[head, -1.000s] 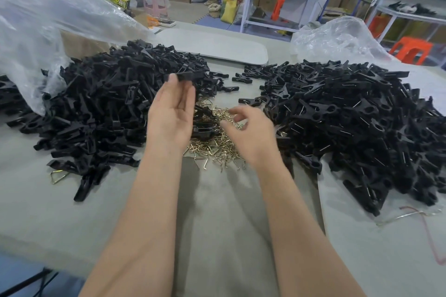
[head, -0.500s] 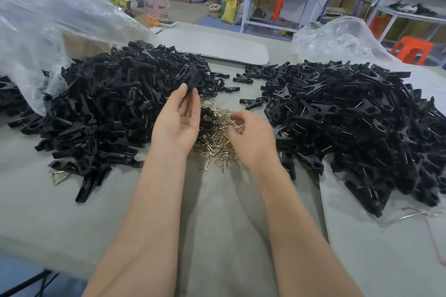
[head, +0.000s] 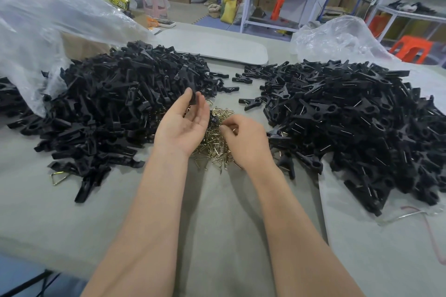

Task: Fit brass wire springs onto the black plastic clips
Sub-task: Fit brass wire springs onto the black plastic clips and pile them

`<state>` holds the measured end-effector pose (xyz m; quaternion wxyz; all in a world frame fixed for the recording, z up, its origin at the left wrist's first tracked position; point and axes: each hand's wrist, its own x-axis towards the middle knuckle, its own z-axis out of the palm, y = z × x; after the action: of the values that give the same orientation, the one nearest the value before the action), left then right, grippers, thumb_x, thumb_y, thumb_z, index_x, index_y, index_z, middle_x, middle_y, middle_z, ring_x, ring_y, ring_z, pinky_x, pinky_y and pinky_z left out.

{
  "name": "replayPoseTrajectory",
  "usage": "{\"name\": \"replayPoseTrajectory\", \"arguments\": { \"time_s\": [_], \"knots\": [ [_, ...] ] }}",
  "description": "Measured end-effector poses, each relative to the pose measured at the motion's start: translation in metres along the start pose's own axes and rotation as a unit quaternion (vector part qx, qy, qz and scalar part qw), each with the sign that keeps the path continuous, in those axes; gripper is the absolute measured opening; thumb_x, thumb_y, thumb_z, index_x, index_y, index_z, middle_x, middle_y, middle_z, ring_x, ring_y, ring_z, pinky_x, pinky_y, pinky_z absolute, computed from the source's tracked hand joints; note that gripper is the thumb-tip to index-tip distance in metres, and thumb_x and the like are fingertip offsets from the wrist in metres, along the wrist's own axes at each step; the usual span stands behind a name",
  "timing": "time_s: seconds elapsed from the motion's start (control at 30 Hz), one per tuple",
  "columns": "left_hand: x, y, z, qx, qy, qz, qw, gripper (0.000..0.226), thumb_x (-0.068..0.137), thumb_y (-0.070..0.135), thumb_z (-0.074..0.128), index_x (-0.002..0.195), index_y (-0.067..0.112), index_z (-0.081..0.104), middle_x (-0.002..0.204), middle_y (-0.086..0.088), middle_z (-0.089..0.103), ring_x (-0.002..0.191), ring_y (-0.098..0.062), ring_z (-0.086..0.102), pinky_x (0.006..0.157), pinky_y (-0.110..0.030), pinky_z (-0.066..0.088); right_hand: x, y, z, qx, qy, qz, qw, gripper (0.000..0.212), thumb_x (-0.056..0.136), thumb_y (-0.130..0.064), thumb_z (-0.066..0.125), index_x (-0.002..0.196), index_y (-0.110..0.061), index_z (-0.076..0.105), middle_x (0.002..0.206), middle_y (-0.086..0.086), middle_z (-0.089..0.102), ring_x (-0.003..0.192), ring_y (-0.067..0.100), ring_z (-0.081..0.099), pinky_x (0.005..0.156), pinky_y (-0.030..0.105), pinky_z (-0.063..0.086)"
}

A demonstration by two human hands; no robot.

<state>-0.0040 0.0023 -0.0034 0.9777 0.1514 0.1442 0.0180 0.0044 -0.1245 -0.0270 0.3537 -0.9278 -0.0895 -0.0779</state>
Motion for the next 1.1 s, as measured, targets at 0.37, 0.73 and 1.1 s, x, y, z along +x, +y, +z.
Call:
{"name": "replayPoseTrajectory", "arguments": {
  "time_s": [0.37, 0.73, 1.1],
  "knots": [
    [0.001, -0.003, -0.001, 0.11, 0.031, 0.014, 0.993, 0.006, 0.09, 0.012, 0.062, 0.091, 0.006, 0.06, 0.084, -0.006, 0.057, 0.076, -0.01, 0.057, 0.074, -0.018, 0.053, 0.0, 0.0, 0.004, 0.01, 0.038, 0.006, 0.999, 0.01, 0.092, -0.019, 0.057, 0.097, -0.018, 0.066, 0.09, -0.004, 0.064, 0.088, 0.017, 0.059, 0.083, 0.034, 0.048],
    [0.007, -0.014, -0.003, 0.377, 0.036, 0.15, 0.913, 0.013, 0.09, 0.02, 0.064, 0.098, 0.012, 0.058, 0.096, -0.002, 0.064, 0.078, -0.008, 0.063, 0.067, -0.017, 0.052, 0.003, 0.001, -0.012, 0.255, 0.06, 0.032, 0.965, 0.01, 0.092, -0.015, 0.06, 0.097, -0.015, 0.069, 0.078, -0.01, 0.065, 0.071, 0.002, 0.06, 0.073, 0.017, 0.051],
    [0.002, -0.021, -0.001, 0.453, -0.018, 0.136, 0.881, 0.009, 0.09, 0.015, 0.063, 0.095, 0.016, 0.056, 0.089, -0.002, 0.07, 0.077, -0.013, 0.07, 0.071, -0.025, 0.057, 0.003, -0.004, -0.007, 0.321, 0.088, 0.094, 0.938, 0.013, 0.089, -0.017, 0.064, 0.081, -0.026, 0.06, 0.085, -0.003, 0.066, 0.09, 0.019, 0.064, 0.089, 0.045, 0.052]
  ]
}}
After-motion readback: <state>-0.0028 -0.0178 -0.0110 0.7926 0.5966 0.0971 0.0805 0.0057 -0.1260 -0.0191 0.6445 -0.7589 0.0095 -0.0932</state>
